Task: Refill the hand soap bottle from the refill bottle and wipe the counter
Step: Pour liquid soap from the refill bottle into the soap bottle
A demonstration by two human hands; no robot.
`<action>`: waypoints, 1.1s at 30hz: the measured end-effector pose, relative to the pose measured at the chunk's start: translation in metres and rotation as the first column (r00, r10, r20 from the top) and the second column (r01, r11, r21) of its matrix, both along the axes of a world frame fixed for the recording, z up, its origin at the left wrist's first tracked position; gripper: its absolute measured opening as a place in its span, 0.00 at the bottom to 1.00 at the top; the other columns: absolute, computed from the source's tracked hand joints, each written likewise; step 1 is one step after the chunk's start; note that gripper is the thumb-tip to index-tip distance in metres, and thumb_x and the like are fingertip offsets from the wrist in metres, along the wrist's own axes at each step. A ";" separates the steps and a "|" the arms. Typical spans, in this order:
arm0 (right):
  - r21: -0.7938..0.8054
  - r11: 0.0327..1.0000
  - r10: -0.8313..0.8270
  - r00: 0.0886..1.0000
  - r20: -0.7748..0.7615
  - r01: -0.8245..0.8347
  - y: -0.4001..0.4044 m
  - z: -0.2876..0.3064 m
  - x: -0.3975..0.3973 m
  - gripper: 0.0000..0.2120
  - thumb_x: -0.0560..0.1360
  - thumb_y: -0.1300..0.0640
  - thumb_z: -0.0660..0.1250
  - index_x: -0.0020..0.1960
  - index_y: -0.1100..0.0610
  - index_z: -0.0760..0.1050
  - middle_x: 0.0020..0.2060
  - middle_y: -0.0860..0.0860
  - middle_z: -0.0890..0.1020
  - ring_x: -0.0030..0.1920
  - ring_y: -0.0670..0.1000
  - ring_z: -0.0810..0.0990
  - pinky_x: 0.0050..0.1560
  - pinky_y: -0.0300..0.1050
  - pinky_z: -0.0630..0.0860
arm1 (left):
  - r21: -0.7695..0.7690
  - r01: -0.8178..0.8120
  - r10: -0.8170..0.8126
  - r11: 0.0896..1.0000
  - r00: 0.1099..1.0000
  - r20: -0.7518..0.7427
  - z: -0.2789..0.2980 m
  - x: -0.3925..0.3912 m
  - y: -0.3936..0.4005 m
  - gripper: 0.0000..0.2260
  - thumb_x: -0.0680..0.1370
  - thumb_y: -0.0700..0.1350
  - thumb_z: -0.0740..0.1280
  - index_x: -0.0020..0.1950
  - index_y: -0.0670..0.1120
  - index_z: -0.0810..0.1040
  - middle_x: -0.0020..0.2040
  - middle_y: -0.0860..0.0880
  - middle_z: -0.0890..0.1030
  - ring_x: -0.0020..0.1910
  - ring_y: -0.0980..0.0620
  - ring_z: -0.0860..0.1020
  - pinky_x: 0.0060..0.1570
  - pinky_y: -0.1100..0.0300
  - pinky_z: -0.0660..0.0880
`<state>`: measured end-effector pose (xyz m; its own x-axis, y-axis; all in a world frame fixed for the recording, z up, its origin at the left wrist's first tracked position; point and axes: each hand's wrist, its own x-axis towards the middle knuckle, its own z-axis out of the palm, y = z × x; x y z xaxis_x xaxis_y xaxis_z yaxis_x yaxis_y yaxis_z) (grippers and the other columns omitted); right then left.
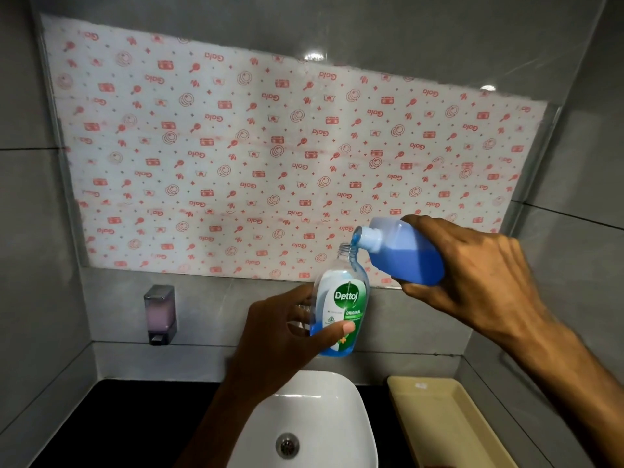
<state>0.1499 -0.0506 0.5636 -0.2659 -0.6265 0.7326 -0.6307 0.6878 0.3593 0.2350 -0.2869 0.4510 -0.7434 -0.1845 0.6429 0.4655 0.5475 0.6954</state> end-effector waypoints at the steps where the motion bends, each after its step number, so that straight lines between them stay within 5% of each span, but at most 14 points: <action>1: -0.001 1.000 0.001 1.000 0.000 -0.001 0.000 0.000 0.000 0.40 0.60 0.45 0.83 0.66 0.60 0.76 0.49 0.58 0.87 0.39 0.62 0.86 0.36 0.57 0.84 | 0.005 0.004 -0.004 1.000 1.000 0.000 -0.001 0.000 0.000 0.24 0.64 0.67 0.72 0.56 0.58 0.76 0.51 0.68 0.81 0.51 0.65 0.83 0.43 0.66 0.84; 10: -0.006 1.000 0.013 1.000 -0.015 -0.013 0.001 -0.002 -0.001 0.39 0.60 0.45 0.83 0.65 0.60 0.76 0.47 0.58 0.87 0.37 0.62 0.85 0.35 0.58 0.84 | 0.025 0.002 -0.003 1.000 1.000 0.019 0.000 0.002 0.002 0.21 0.64 0.66 0.72 0.54 0.63 0.75 0.49 0.68 0.82 0.50 0.65 0.84 0.42 0.66 0.83; 14: -0.005 1.000 0.011 1.000 -0.014 -0.011 0.001 -0.003 -0.002 0.39 0.60 0.45 0.83 0.65 0.60 0.76 0.47 0.58 0.87 0.37 0.62 0.85 0.36 0.57 0.84 | 0.025 0.012 -0.012 1.000 1.000 0.013 -0.002 0.001 0.002 0.23 0.65 0.64 0.73 0.57 0.57 0.78 0.50 0.66 0.82 0.50 0.64 0.84 0.42 0.65 0.84; 24: -0.004 1.000 -0.005 1.000 0.010 0.005 0.002 -0.002 -0.001 0.39 0.60 0.44 0.83 0.65 0.58 0.75 0.47 0.56 0.86 0.36 0.61 0.84 0.33 0.56 0.83 | 0.014 0.007 -0.007 1.000 1.000 0.008 -0.001 0.001 0.002 0.20 0.65 0.67 0.72 0.54 0.66 0.74 0.47 0.78 0.79 0.50 0.69 0.82 0.39 0.73 0.80; 33: 0.001 1.000 0.000 1.000 -0.009 0.000 0.001 -0.001 -0.001 0.40 0.59 0.44 0.84 0.65 0.60 0.76 0.46 0.57 0.87 0.36 0.61 0.85 0.34 0.55 0.83 | 0.026 0.018 -0.019 0.999 1.000 0.002 -0.001 0.000 0.001 0.20 0.65 0.67 0.72 0.54 0.66 0.75 0.46 0.77 0.80 0.50 0.68 0.83 0.40 0.69 0.82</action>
<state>0.1494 -0.0496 0.5629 -0.2590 -0.6271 0.7346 -0.6277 0.6874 0.3655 0.2349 -0.2860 0.4496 -0.7480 -0.1873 0.6367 0.4741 0.5206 0.7101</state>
